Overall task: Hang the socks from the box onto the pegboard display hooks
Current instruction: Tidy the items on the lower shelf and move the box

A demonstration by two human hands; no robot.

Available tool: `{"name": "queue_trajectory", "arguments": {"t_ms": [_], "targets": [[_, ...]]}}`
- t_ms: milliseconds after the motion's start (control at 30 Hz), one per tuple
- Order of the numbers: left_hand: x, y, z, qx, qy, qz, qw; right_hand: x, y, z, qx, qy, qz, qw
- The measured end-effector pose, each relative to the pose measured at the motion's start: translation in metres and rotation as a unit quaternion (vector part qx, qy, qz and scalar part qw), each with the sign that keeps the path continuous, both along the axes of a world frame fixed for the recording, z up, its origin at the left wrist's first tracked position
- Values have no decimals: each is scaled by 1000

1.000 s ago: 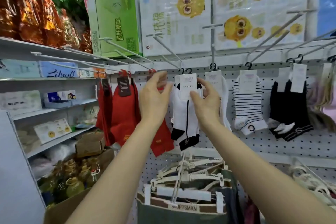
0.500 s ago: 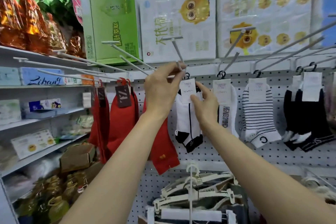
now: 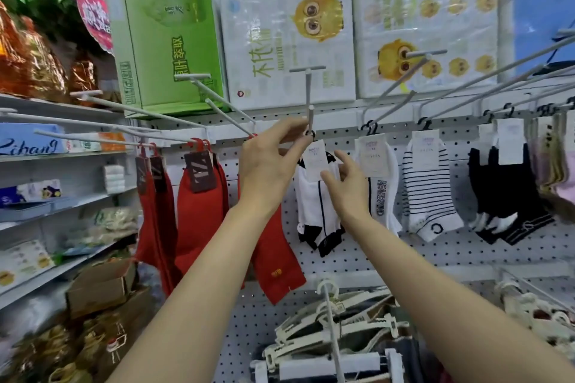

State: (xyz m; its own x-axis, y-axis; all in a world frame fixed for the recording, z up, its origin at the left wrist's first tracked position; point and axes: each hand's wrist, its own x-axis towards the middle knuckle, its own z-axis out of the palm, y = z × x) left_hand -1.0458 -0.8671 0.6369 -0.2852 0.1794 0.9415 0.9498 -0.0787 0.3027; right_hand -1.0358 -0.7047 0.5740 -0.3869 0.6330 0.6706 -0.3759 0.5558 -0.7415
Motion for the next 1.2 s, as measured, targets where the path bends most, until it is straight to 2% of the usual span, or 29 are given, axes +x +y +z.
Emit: {"name": "queue_trajectory", "arguments": {"t_ms": [267, 533, 667, 800, 933, 1200], "targets": [[8, -10, -75, -80, -19, 107, 991, 53, -15, -32, 161, 14, -43, 986], [32, -34, -150, -145, -16, 98, 984, 126, -43, -106, 245, -21, -91, 965], [47, -59, -185, -159, -35, 51, 985, 160, -70, -144, 245, -49, -127, 960], [66, -87, -222, -194, -75, -20, 978, 196, -108, -183, 205, -78, -166, 961], [90, -115, -267, -251, -107, -75, 959, 232, -157, -230, 176, -115, -197, 958], [145, -142, -375, -359, -137, -167, 908, 315, -223, -342, 92, -255, -245, 931]]}}
